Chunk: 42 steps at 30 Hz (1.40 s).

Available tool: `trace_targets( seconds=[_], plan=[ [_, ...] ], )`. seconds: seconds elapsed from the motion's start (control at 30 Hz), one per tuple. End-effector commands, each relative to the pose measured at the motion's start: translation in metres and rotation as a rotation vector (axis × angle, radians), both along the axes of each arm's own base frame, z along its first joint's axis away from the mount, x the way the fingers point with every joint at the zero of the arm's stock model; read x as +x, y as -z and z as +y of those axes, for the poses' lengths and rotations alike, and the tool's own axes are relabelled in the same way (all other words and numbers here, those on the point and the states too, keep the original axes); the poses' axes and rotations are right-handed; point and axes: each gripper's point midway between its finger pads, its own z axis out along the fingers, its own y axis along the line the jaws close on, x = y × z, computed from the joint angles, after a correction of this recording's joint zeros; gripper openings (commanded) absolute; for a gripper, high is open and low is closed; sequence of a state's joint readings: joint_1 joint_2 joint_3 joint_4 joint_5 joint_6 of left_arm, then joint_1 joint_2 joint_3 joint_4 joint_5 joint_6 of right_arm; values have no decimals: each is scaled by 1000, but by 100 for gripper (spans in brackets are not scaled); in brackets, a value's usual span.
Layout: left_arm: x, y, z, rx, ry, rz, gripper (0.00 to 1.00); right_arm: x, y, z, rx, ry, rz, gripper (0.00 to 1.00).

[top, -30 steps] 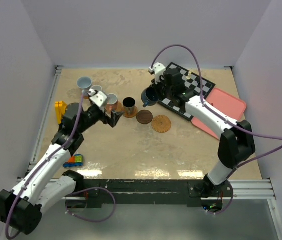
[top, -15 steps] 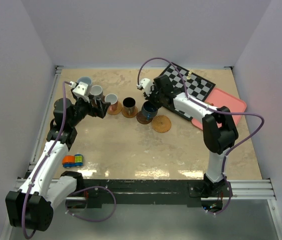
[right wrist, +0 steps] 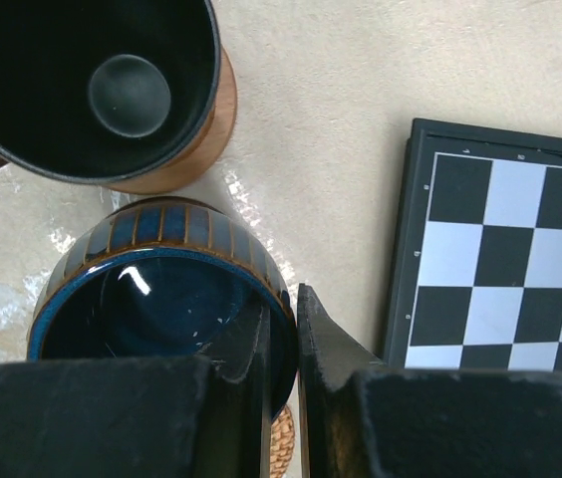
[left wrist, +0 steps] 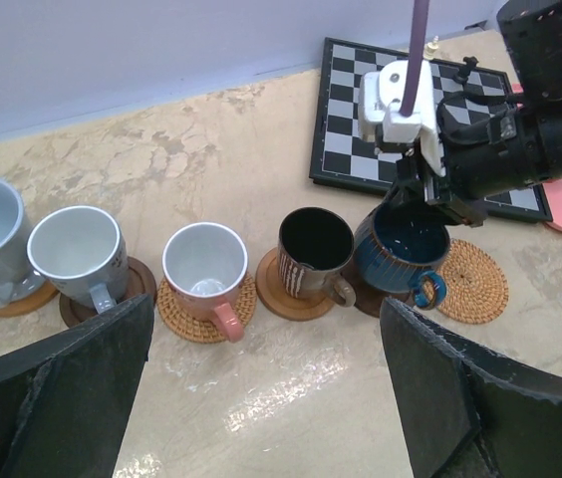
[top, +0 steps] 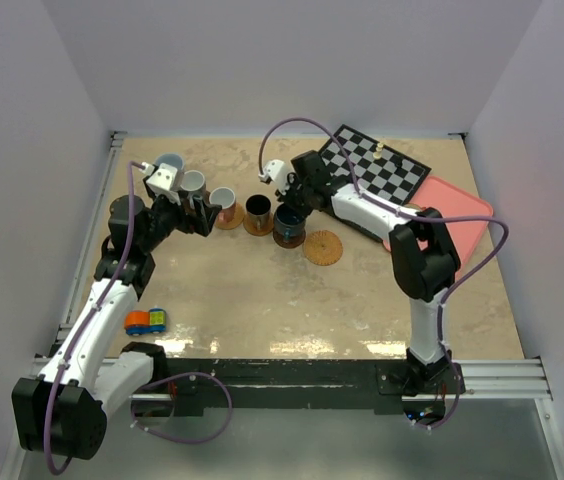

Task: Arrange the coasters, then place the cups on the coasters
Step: Place the cup on the coaster.

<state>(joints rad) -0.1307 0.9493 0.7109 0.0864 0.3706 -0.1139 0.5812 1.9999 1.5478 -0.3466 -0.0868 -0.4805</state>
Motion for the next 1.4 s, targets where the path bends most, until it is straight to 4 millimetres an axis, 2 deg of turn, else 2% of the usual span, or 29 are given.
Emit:
trace_targets(
  seconds=[0.0, 1.37],
  plan=[
    [4, -27, 0, -22, 2, -59, 100, 11, -23, 16, 9, -3, -70, 0],
    [2, -27, -2, -17, 19, -64, 100, 5, -5, 7, -54, -19, -70, 0]
  ],
)
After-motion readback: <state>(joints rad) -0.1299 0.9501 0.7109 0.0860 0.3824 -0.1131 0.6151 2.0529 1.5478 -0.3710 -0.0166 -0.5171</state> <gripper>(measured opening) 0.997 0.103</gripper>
